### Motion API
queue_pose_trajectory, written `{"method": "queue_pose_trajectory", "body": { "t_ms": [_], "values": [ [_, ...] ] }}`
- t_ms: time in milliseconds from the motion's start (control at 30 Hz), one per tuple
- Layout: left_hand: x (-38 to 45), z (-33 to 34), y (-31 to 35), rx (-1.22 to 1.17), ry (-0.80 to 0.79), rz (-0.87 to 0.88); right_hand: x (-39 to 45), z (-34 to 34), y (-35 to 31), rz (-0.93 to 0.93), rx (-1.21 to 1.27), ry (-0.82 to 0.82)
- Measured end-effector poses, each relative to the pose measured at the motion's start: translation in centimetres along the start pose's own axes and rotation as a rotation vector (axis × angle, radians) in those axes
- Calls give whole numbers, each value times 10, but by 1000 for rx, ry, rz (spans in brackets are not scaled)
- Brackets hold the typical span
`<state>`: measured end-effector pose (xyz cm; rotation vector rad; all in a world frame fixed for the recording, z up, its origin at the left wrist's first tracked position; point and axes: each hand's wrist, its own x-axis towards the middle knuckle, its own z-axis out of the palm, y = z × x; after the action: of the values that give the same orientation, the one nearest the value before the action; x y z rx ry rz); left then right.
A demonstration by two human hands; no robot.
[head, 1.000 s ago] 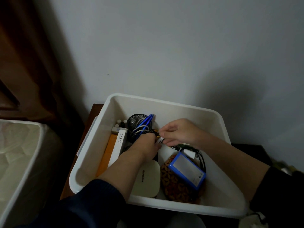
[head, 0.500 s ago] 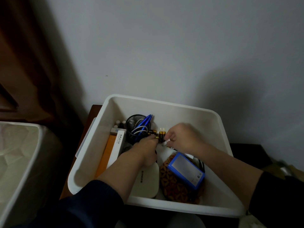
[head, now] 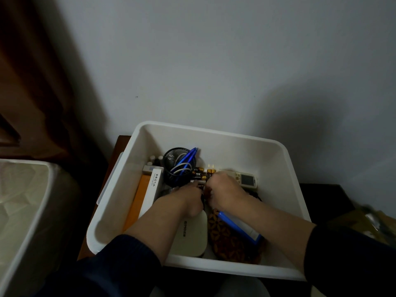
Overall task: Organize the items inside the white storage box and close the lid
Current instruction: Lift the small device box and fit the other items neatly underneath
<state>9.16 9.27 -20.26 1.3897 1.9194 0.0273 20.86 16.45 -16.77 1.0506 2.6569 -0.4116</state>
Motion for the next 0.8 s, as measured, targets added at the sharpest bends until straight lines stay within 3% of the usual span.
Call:
{"method": "queue_pose_trajectory", "body": {
  "t_ms": [200, 467, 800],
  "values": [
    [3, 1, -2, 22, -10, 21, 1, -8, 4, -22, -1, -88],
    [5, 2, -2, -40, -8, -19, 8, 1, 2, -14, 29, -89],
    [12, 6, -10, -93, -6, -50, 20, 15, 10, 154, 182, -11]
  ]
}}
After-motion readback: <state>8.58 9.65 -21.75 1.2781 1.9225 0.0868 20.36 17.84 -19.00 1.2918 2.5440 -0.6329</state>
